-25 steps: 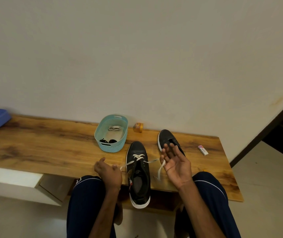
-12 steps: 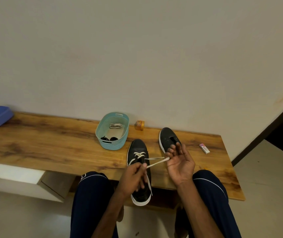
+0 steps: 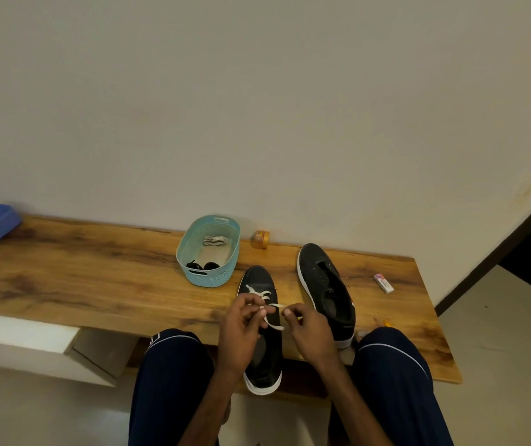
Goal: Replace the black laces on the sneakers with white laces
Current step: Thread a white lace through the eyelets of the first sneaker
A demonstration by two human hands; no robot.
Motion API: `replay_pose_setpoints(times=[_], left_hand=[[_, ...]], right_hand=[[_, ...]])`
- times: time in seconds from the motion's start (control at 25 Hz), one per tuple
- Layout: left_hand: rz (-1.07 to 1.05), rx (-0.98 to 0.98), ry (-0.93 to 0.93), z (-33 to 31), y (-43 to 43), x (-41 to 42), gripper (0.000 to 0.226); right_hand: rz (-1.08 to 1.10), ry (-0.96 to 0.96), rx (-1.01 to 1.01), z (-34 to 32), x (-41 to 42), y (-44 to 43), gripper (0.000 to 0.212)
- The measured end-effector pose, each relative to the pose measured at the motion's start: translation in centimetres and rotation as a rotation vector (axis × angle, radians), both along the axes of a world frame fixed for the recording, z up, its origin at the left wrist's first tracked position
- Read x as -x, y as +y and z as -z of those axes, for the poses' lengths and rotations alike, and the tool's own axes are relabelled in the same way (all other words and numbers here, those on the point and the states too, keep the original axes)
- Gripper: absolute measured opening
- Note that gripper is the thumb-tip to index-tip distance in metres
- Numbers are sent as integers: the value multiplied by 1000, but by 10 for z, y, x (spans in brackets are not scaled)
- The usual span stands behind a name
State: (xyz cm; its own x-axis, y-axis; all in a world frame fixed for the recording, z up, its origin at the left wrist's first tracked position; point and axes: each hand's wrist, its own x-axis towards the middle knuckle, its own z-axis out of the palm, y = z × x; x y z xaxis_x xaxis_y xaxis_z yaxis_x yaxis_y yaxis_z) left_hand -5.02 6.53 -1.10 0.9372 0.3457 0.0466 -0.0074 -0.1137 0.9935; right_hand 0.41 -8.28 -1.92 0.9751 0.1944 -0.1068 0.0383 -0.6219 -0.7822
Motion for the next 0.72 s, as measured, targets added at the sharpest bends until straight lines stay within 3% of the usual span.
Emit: replay_pose_setpoints(times=[0.08, 0.2, 0.28, 0.4, 0.56, 0.72], left_hand=[[33, -85, 11, 3, -4, 1, 21], [112, -314, 20, 9, -4, -1, 27], [188, -460, 55, 11, -6, 0, 26], [149, -516, 72, 9, -8, 1, 21], [-173, -564, 196, 5, 11, -4, 25], [-51, -557, 383, 15, 12, -9, 34]], right_hand=[[-10, 32, -152, -5, 5, 7, 24], [-77, 279, -558, -10, 10, 13, 31], [-62, 309, -663, -10, 11, 14, 27], [36, 219, -578, -6, 4, 7, 21], [108, 19, -385, -13, -24, -6, 14], [11, -81, -255, -20, -57, -12, 7]])
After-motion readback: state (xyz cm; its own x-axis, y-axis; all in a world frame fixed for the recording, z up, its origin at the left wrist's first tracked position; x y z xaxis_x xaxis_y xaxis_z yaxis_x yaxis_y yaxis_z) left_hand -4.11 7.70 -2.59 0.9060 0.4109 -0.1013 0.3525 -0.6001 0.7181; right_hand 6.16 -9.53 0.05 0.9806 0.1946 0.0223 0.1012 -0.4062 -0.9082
